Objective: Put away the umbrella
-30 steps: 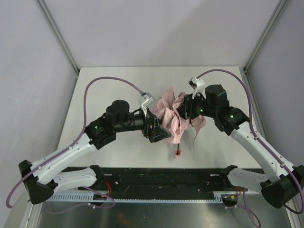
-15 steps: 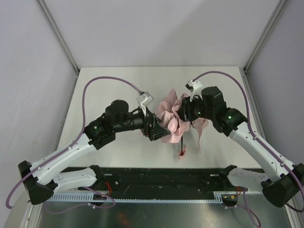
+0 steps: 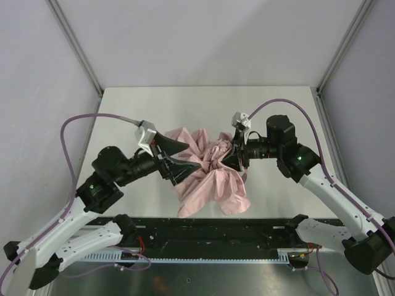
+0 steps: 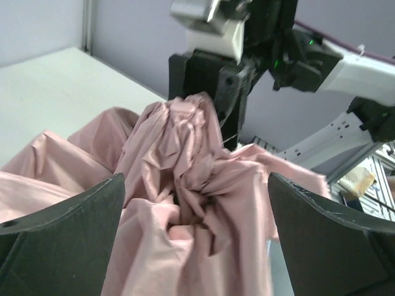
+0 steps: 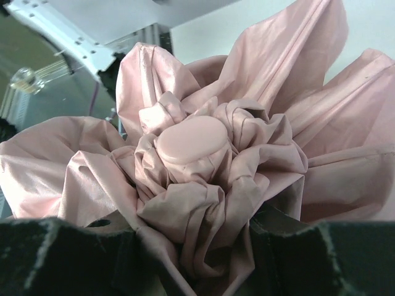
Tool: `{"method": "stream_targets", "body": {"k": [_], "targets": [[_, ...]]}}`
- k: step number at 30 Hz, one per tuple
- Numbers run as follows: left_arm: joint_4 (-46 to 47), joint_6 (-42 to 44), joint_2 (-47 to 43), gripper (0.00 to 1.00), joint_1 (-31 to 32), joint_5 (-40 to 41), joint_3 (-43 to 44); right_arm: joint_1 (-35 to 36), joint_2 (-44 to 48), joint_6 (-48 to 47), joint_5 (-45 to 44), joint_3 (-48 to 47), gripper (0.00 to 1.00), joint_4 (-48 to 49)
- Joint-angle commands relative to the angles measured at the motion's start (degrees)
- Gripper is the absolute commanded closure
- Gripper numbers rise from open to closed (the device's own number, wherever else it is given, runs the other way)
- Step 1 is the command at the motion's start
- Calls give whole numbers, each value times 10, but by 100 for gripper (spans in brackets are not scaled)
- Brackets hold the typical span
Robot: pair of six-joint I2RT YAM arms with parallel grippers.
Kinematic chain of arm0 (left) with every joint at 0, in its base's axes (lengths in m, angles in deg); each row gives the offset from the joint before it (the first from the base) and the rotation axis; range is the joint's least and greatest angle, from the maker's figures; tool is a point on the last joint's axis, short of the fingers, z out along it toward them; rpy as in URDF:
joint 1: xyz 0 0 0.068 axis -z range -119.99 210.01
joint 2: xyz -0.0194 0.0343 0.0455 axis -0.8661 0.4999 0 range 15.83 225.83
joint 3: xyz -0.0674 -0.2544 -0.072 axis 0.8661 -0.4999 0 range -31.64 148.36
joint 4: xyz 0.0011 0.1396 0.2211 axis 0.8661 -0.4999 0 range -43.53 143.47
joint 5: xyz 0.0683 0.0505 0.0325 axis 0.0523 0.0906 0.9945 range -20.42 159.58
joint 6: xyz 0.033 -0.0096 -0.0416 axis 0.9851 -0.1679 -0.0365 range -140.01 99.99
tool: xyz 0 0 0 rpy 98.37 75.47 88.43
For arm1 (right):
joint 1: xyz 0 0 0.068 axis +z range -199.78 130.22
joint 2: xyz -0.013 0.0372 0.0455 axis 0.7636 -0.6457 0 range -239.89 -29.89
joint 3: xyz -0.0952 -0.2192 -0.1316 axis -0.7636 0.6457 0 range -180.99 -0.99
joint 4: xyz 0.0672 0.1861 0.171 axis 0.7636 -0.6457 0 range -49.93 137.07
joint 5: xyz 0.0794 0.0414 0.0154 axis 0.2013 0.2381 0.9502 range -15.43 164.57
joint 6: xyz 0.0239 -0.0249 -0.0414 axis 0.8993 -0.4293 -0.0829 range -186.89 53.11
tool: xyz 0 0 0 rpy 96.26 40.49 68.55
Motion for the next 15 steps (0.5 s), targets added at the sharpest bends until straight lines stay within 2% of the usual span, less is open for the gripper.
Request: {"method": "stream_targets", "body": {"k": [1,7,15], "targets": [[24,14,18,1,-2,-38,-23,17,15,-29,103,-6,100,84],[41,2,59,1,-2,-47,4,45,11,-46,114,-6,100,75],[152,-47,113,1,-2,-143,-10,59,10,-57,102,-6,100,63]]}}
